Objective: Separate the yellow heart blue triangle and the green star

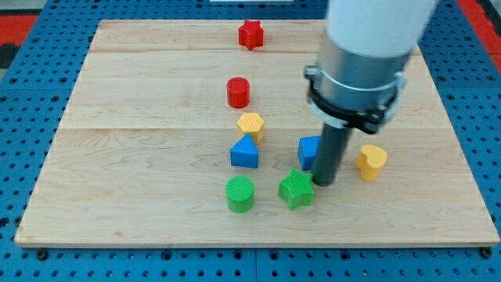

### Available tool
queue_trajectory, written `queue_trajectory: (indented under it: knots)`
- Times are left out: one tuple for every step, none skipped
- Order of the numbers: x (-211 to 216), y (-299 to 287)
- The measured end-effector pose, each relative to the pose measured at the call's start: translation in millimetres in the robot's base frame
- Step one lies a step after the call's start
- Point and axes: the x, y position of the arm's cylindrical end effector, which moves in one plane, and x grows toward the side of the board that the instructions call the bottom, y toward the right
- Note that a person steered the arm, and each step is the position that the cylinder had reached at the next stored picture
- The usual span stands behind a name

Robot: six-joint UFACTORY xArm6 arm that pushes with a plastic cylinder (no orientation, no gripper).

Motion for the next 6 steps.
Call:
queue_trajectory:
  knots:
    - [-17.0,-19.2]
    - [-34.9,-18.7]
    - [-34.7,10.8]
    - [-51.0,22.0]
    - [-81.6,21.9]
    - [-91.4,55.7]
